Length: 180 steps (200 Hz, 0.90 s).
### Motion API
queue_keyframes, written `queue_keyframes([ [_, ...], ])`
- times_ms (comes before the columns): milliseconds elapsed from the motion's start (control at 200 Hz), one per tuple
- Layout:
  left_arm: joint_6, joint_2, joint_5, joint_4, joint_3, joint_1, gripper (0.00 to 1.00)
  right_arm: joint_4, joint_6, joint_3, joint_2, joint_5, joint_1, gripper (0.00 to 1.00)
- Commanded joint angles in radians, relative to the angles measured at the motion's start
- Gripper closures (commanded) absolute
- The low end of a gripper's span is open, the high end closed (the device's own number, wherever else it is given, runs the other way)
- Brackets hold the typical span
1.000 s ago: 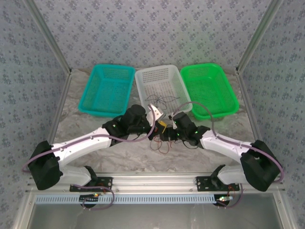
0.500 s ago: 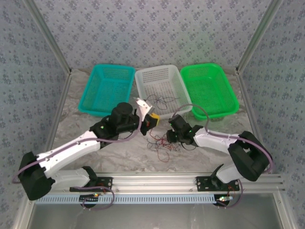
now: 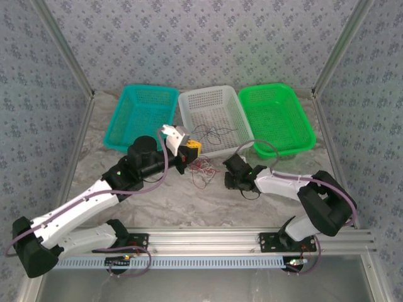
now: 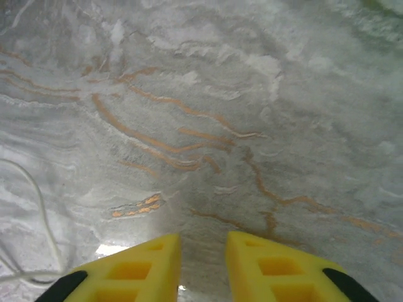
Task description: Untangle the cables
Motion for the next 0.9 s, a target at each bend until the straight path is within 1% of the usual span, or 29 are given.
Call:
queue_keyframes([
  [0,0.001,0.028,0.009,0.017,0.028,0.004,1.0,-0.109,-0.023,-0.007,-0.078,0.102,-0.004,0.51],
  [30,-0.002,0.036,0.011,0.015,0.026,0.005,1.0,-0.111,-0.03,-0.007,-0.109,0.105,0.003,0.44],
  [45,-0.003,0.038,0.01,0.014,0.025,0.005,1.0,-0.114,-0.063,-0.008,-0.125,0.108,0.008,0.41],
  [110,-0.012,0.047,0.011,0.013,0.018,0.004,1.0,-0.134,-0.111,-0.011,-0.188,0.122,0.031,0.25],
  [150,-0.018,0.05,0.008,0.011,0.015,0.006,1.0,-0.149,-0.134,-0.01,-0.224,0.131,0.047,0.19],
  [195,-0.027,0.055,0.001,0.005,0.012,0.007,1.0,-0.162,-0.153,-0.014,-0.265,0.145,0.068,0.16],
  [265,-0.038,0.062,-0.009,-0.005,0.013,0.012,1.0,-0.171,-0.177,-0.026,-0.329,0.179,0.103,0.16],
  [385,-0.066,0.077,-0.012,-0.005,0.026,0.015,1.0,-0.145,-0.216,-0.067,-0.456,0.289,0.191,0.15],
  [475,-0.09,0.101,-0.005,-0.003,0.047,0.016,1.0,-0.069,-0.246,-0.104,-0.527,0.374,0.267,0.15],
  [545,-0.109,0.12,0.014,-0.003,0.065,0.015,1.0,-0.014,-0.263,-0.118,-0.552,0.433,0.313,0.14],
  [610,-0.127,0.131,0.022,0.001,0.071,0.015,1.0,0.037,-0.284,-0.108,-0.547,0.461,0.332,0.13],
  [720,-0.149,0.138,0.033,0.021,0.065,0.016,1.0,0.138,-0.322,-0.079,-0.491,0.449,0.335,0.12],
  [820,-0.165,0.138,0.034,0.022,0.071,0.015,1.0,0.156,-0.332,-0.028,-0.406,0.467,0.34,0.11],
  [894,-0.177,0.137,0.026,0.009,0.083,0.015,1.0,0.171,-0.321,0.001,-0.354,0.507,0.357,0.12],
])
